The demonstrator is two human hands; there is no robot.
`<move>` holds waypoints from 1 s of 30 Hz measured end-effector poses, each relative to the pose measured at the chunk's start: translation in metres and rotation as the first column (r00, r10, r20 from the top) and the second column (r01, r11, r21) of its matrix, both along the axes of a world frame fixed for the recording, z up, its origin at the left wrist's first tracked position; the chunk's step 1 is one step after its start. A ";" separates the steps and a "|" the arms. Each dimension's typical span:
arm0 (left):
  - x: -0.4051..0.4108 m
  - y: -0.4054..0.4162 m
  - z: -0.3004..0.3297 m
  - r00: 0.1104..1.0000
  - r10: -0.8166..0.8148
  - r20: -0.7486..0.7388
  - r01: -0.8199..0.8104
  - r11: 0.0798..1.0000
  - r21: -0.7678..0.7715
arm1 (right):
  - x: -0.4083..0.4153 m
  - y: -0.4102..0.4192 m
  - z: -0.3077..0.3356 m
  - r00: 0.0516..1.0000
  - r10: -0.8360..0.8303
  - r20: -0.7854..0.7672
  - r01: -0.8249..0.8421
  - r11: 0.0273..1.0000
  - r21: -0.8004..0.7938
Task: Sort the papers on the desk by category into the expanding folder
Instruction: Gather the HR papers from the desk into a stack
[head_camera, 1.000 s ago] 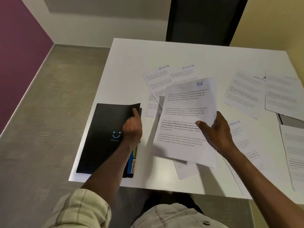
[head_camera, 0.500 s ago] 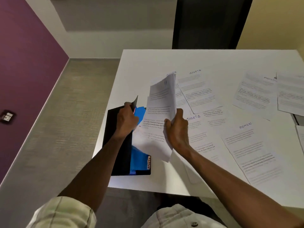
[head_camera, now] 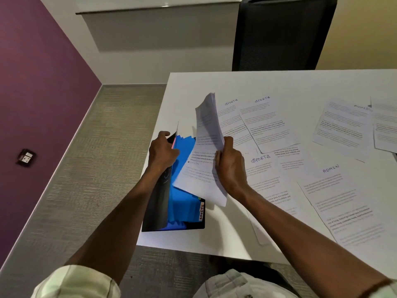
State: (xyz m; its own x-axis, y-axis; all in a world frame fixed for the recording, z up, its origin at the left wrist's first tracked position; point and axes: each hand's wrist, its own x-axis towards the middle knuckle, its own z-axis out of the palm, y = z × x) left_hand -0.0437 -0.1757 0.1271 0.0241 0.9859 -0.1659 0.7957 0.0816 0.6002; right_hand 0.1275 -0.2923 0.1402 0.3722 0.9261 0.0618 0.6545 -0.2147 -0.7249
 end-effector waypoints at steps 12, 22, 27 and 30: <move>-0.008 -0.002 0.010 0.999 0.021 0.026 -0.022 1.000 0.020 | -0.009 -0.003 0.007 0.990 -0.033 -0.139 0.040 0.998 0.046; -0.005 -0.009 0.018 0.997 0.064 0.052 -0.066 0.997 0.033 | -0.051 -0.009 0.004 0.991 0.043 -0.130 -0.060 0.990 -0.128; -0.009 -0.012 0.021 0.994 0.083 0.070 -0.086 0.996 0.038 | -0.057 -0.009 0.008 0.993 0.065 -0.098 -0.076 0.990 -0.122; -0.012 -0.011 0.022 0.993 0.087 0.075 -0.091 0.995 0.045 | -0.063 -0.010 0.006 0.996 0.073 -0.057 -0.081 0.985 -0.154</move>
State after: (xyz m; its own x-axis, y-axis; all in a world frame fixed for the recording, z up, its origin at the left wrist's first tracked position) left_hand -0.0553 -0.1870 0.1490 -0.0538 0.9914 -0.1189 0.7406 0.1195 0.6613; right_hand 0.0643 -0.3025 0.1463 0.2981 0.9490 -0.1026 0.6369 -0.2779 -0.7191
